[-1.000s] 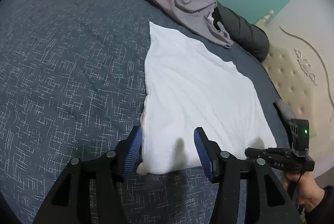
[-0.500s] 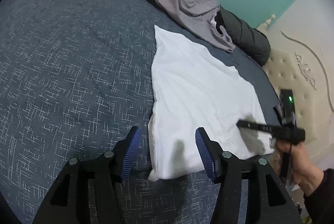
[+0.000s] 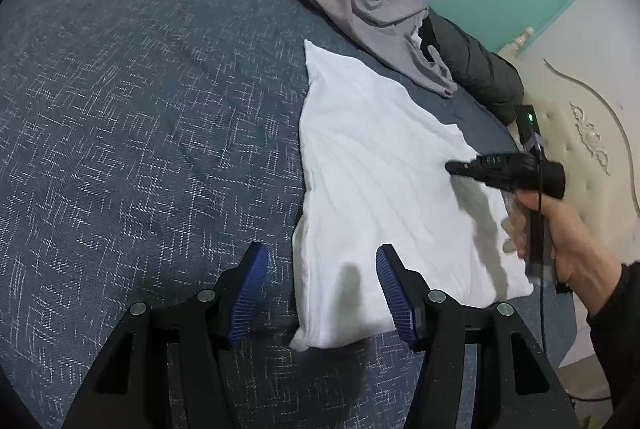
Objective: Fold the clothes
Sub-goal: 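Grasp the folded white shirt's edge with the left gripper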
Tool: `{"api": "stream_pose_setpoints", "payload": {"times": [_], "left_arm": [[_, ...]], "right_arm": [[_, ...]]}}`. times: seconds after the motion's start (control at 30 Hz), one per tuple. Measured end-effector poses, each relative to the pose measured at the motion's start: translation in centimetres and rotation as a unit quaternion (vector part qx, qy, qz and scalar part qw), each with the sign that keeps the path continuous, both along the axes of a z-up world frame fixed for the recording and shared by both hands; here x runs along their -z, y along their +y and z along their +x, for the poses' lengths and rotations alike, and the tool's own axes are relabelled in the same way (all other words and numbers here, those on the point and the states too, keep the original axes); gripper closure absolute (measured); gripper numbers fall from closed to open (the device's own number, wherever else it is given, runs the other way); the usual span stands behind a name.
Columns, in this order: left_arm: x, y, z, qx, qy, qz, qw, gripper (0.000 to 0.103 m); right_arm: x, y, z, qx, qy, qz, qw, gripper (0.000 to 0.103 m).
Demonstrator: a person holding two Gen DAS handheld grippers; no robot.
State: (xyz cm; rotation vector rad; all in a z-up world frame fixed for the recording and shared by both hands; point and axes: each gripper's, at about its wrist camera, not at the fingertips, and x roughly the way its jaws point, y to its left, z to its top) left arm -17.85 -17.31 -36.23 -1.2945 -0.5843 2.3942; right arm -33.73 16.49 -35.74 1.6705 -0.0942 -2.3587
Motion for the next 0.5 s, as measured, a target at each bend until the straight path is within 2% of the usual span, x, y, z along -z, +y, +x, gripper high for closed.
{"api": "stream_pose_setpoints", "payload": {"times": [0.23,0.5], "left_arm": [[-0.7,0.0,0.4,-0.003,0.007,-0.004,1.0000,0.042],[-1.9,-0.1,1.0,-0.006,0.022,-0.011,0.9997,0.042]], "right_arm": [[0.4,0.6,9.8,-0.047,-0.013,0.017,0.999,0.099],[0.6,2.8,16.4,-0.033,-0.032,-0.010,0.999,0.099]]}}
